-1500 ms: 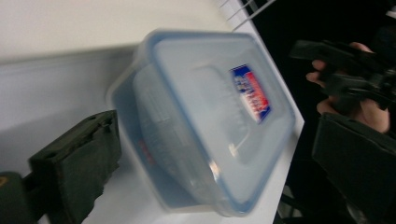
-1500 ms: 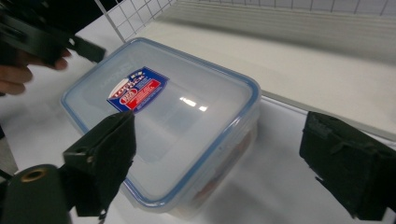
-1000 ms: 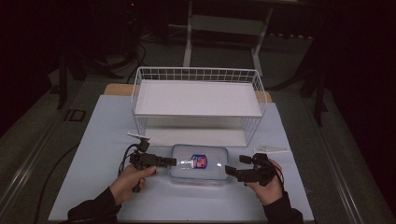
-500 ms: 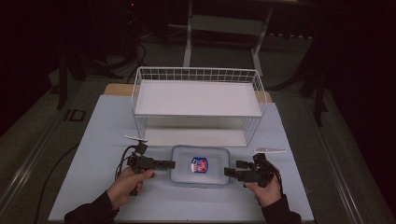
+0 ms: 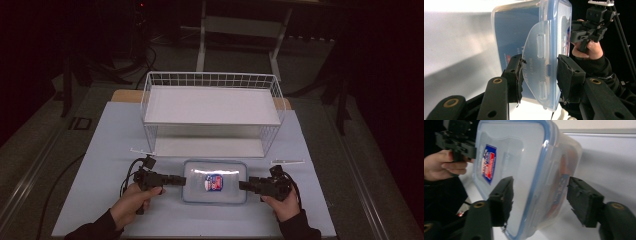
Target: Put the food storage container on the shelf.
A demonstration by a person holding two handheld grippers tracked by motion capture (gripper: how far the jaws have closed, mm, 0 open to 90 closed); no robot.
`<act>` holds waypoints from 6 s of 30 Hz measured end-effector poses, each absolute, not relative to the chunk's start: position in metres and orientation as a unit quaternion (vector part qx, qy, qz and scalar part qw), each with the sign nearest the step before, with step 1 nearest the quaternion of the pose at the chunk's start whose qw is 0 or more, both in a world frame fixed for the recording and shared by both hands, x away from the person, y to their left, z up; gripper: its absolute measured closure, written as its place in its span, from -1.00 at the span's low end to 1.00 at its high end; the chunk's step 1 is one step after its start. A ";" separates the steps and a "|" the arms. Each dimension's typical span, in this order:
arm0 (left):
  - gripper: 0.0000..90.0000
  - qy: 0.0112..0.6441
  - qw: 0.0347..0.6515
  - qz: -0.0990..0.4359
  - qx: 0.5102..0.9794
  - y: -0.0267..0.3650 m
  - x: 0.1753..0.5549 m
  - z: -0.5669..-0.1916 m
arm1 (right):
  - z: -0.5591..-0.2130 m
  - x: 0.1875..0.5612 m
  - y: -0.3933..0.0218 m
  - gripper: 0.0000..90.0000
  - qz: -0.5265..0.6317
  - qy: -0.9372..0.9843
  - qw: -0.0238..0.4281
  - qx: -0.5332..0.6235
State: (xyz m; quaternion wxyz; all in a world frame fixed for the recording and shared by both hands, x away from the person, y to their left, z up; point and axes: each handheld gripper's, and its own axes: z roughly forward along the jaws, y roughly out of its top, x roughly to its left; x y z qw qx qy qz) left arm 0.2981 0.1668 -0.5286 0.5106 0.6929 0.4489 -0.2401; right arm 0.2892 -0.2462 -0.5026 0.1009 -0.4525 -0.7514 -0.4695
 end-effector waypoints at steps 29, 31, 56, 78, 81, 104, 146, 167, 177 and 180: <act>0.27 0.433 0.555 -0.133 0.697 0.162 0.297 -0.490 | -0.465 0.308 -0.246 0.15 -0.503 -0.740 0.071 -0.441; 0.26 0.434 0.560 -0.125 0.694 0.162 0.300 -0.489 | -0.462 0.314 -0.246 0.15 -0.506 -0.739 0.067 -0.440; 0.20 0.451 0.580 -0.060 0.676 0.154 0.338 -0.515 | -0.481 0.359 -0.242 0.14 -0.515 -0.733 0.032 -0.443; 0.11 0.463 0.606 0.000 0.646 0.142 0.359 -0.521 | -0.492 0.380 -0.242 0.10 -0.533 -0.714 -0.003 -0.455; -0.01 0.471 0.600 0.030 0.646 0.142 0.360 -0.527 | -0.492 0.378 -0.234 0.19 -0.516 -0.722 -0.032 -0.459; -0.26 0.432 0.585 0.047 0.685 0.144 0.336 -0.513 | -0.478 0.359 -0.229 -0.11 -0.514 -0.729 -0.091 -0.444; -1.00 0.401 0.560 0.068 0.722 0.169 0.279 -0.515 | -0.515 0.336 -0.156 1.00 -0.455 -0.790 -0.073 -0.405; -1.00 0.398 0.560 0.073 0.723 0.171 0.279 -0.516 | -0.517 0.371 -0.136 1.00 -0.463 -0.771 -0.092 -0.427; -1.00 0.396 0.562 0.076 0.722 0.172 0.278 -0.515 | -0.518 0.382 -0.137 0.99 -0.469 -0.761 -0.094 -0.438; -1.00 0.395 0.561 0.076 0.723 0.171 0.278 -0.515 | -0.518 0.382 -0.136 0.99 -0.470 -0.760 -0.094 -0.439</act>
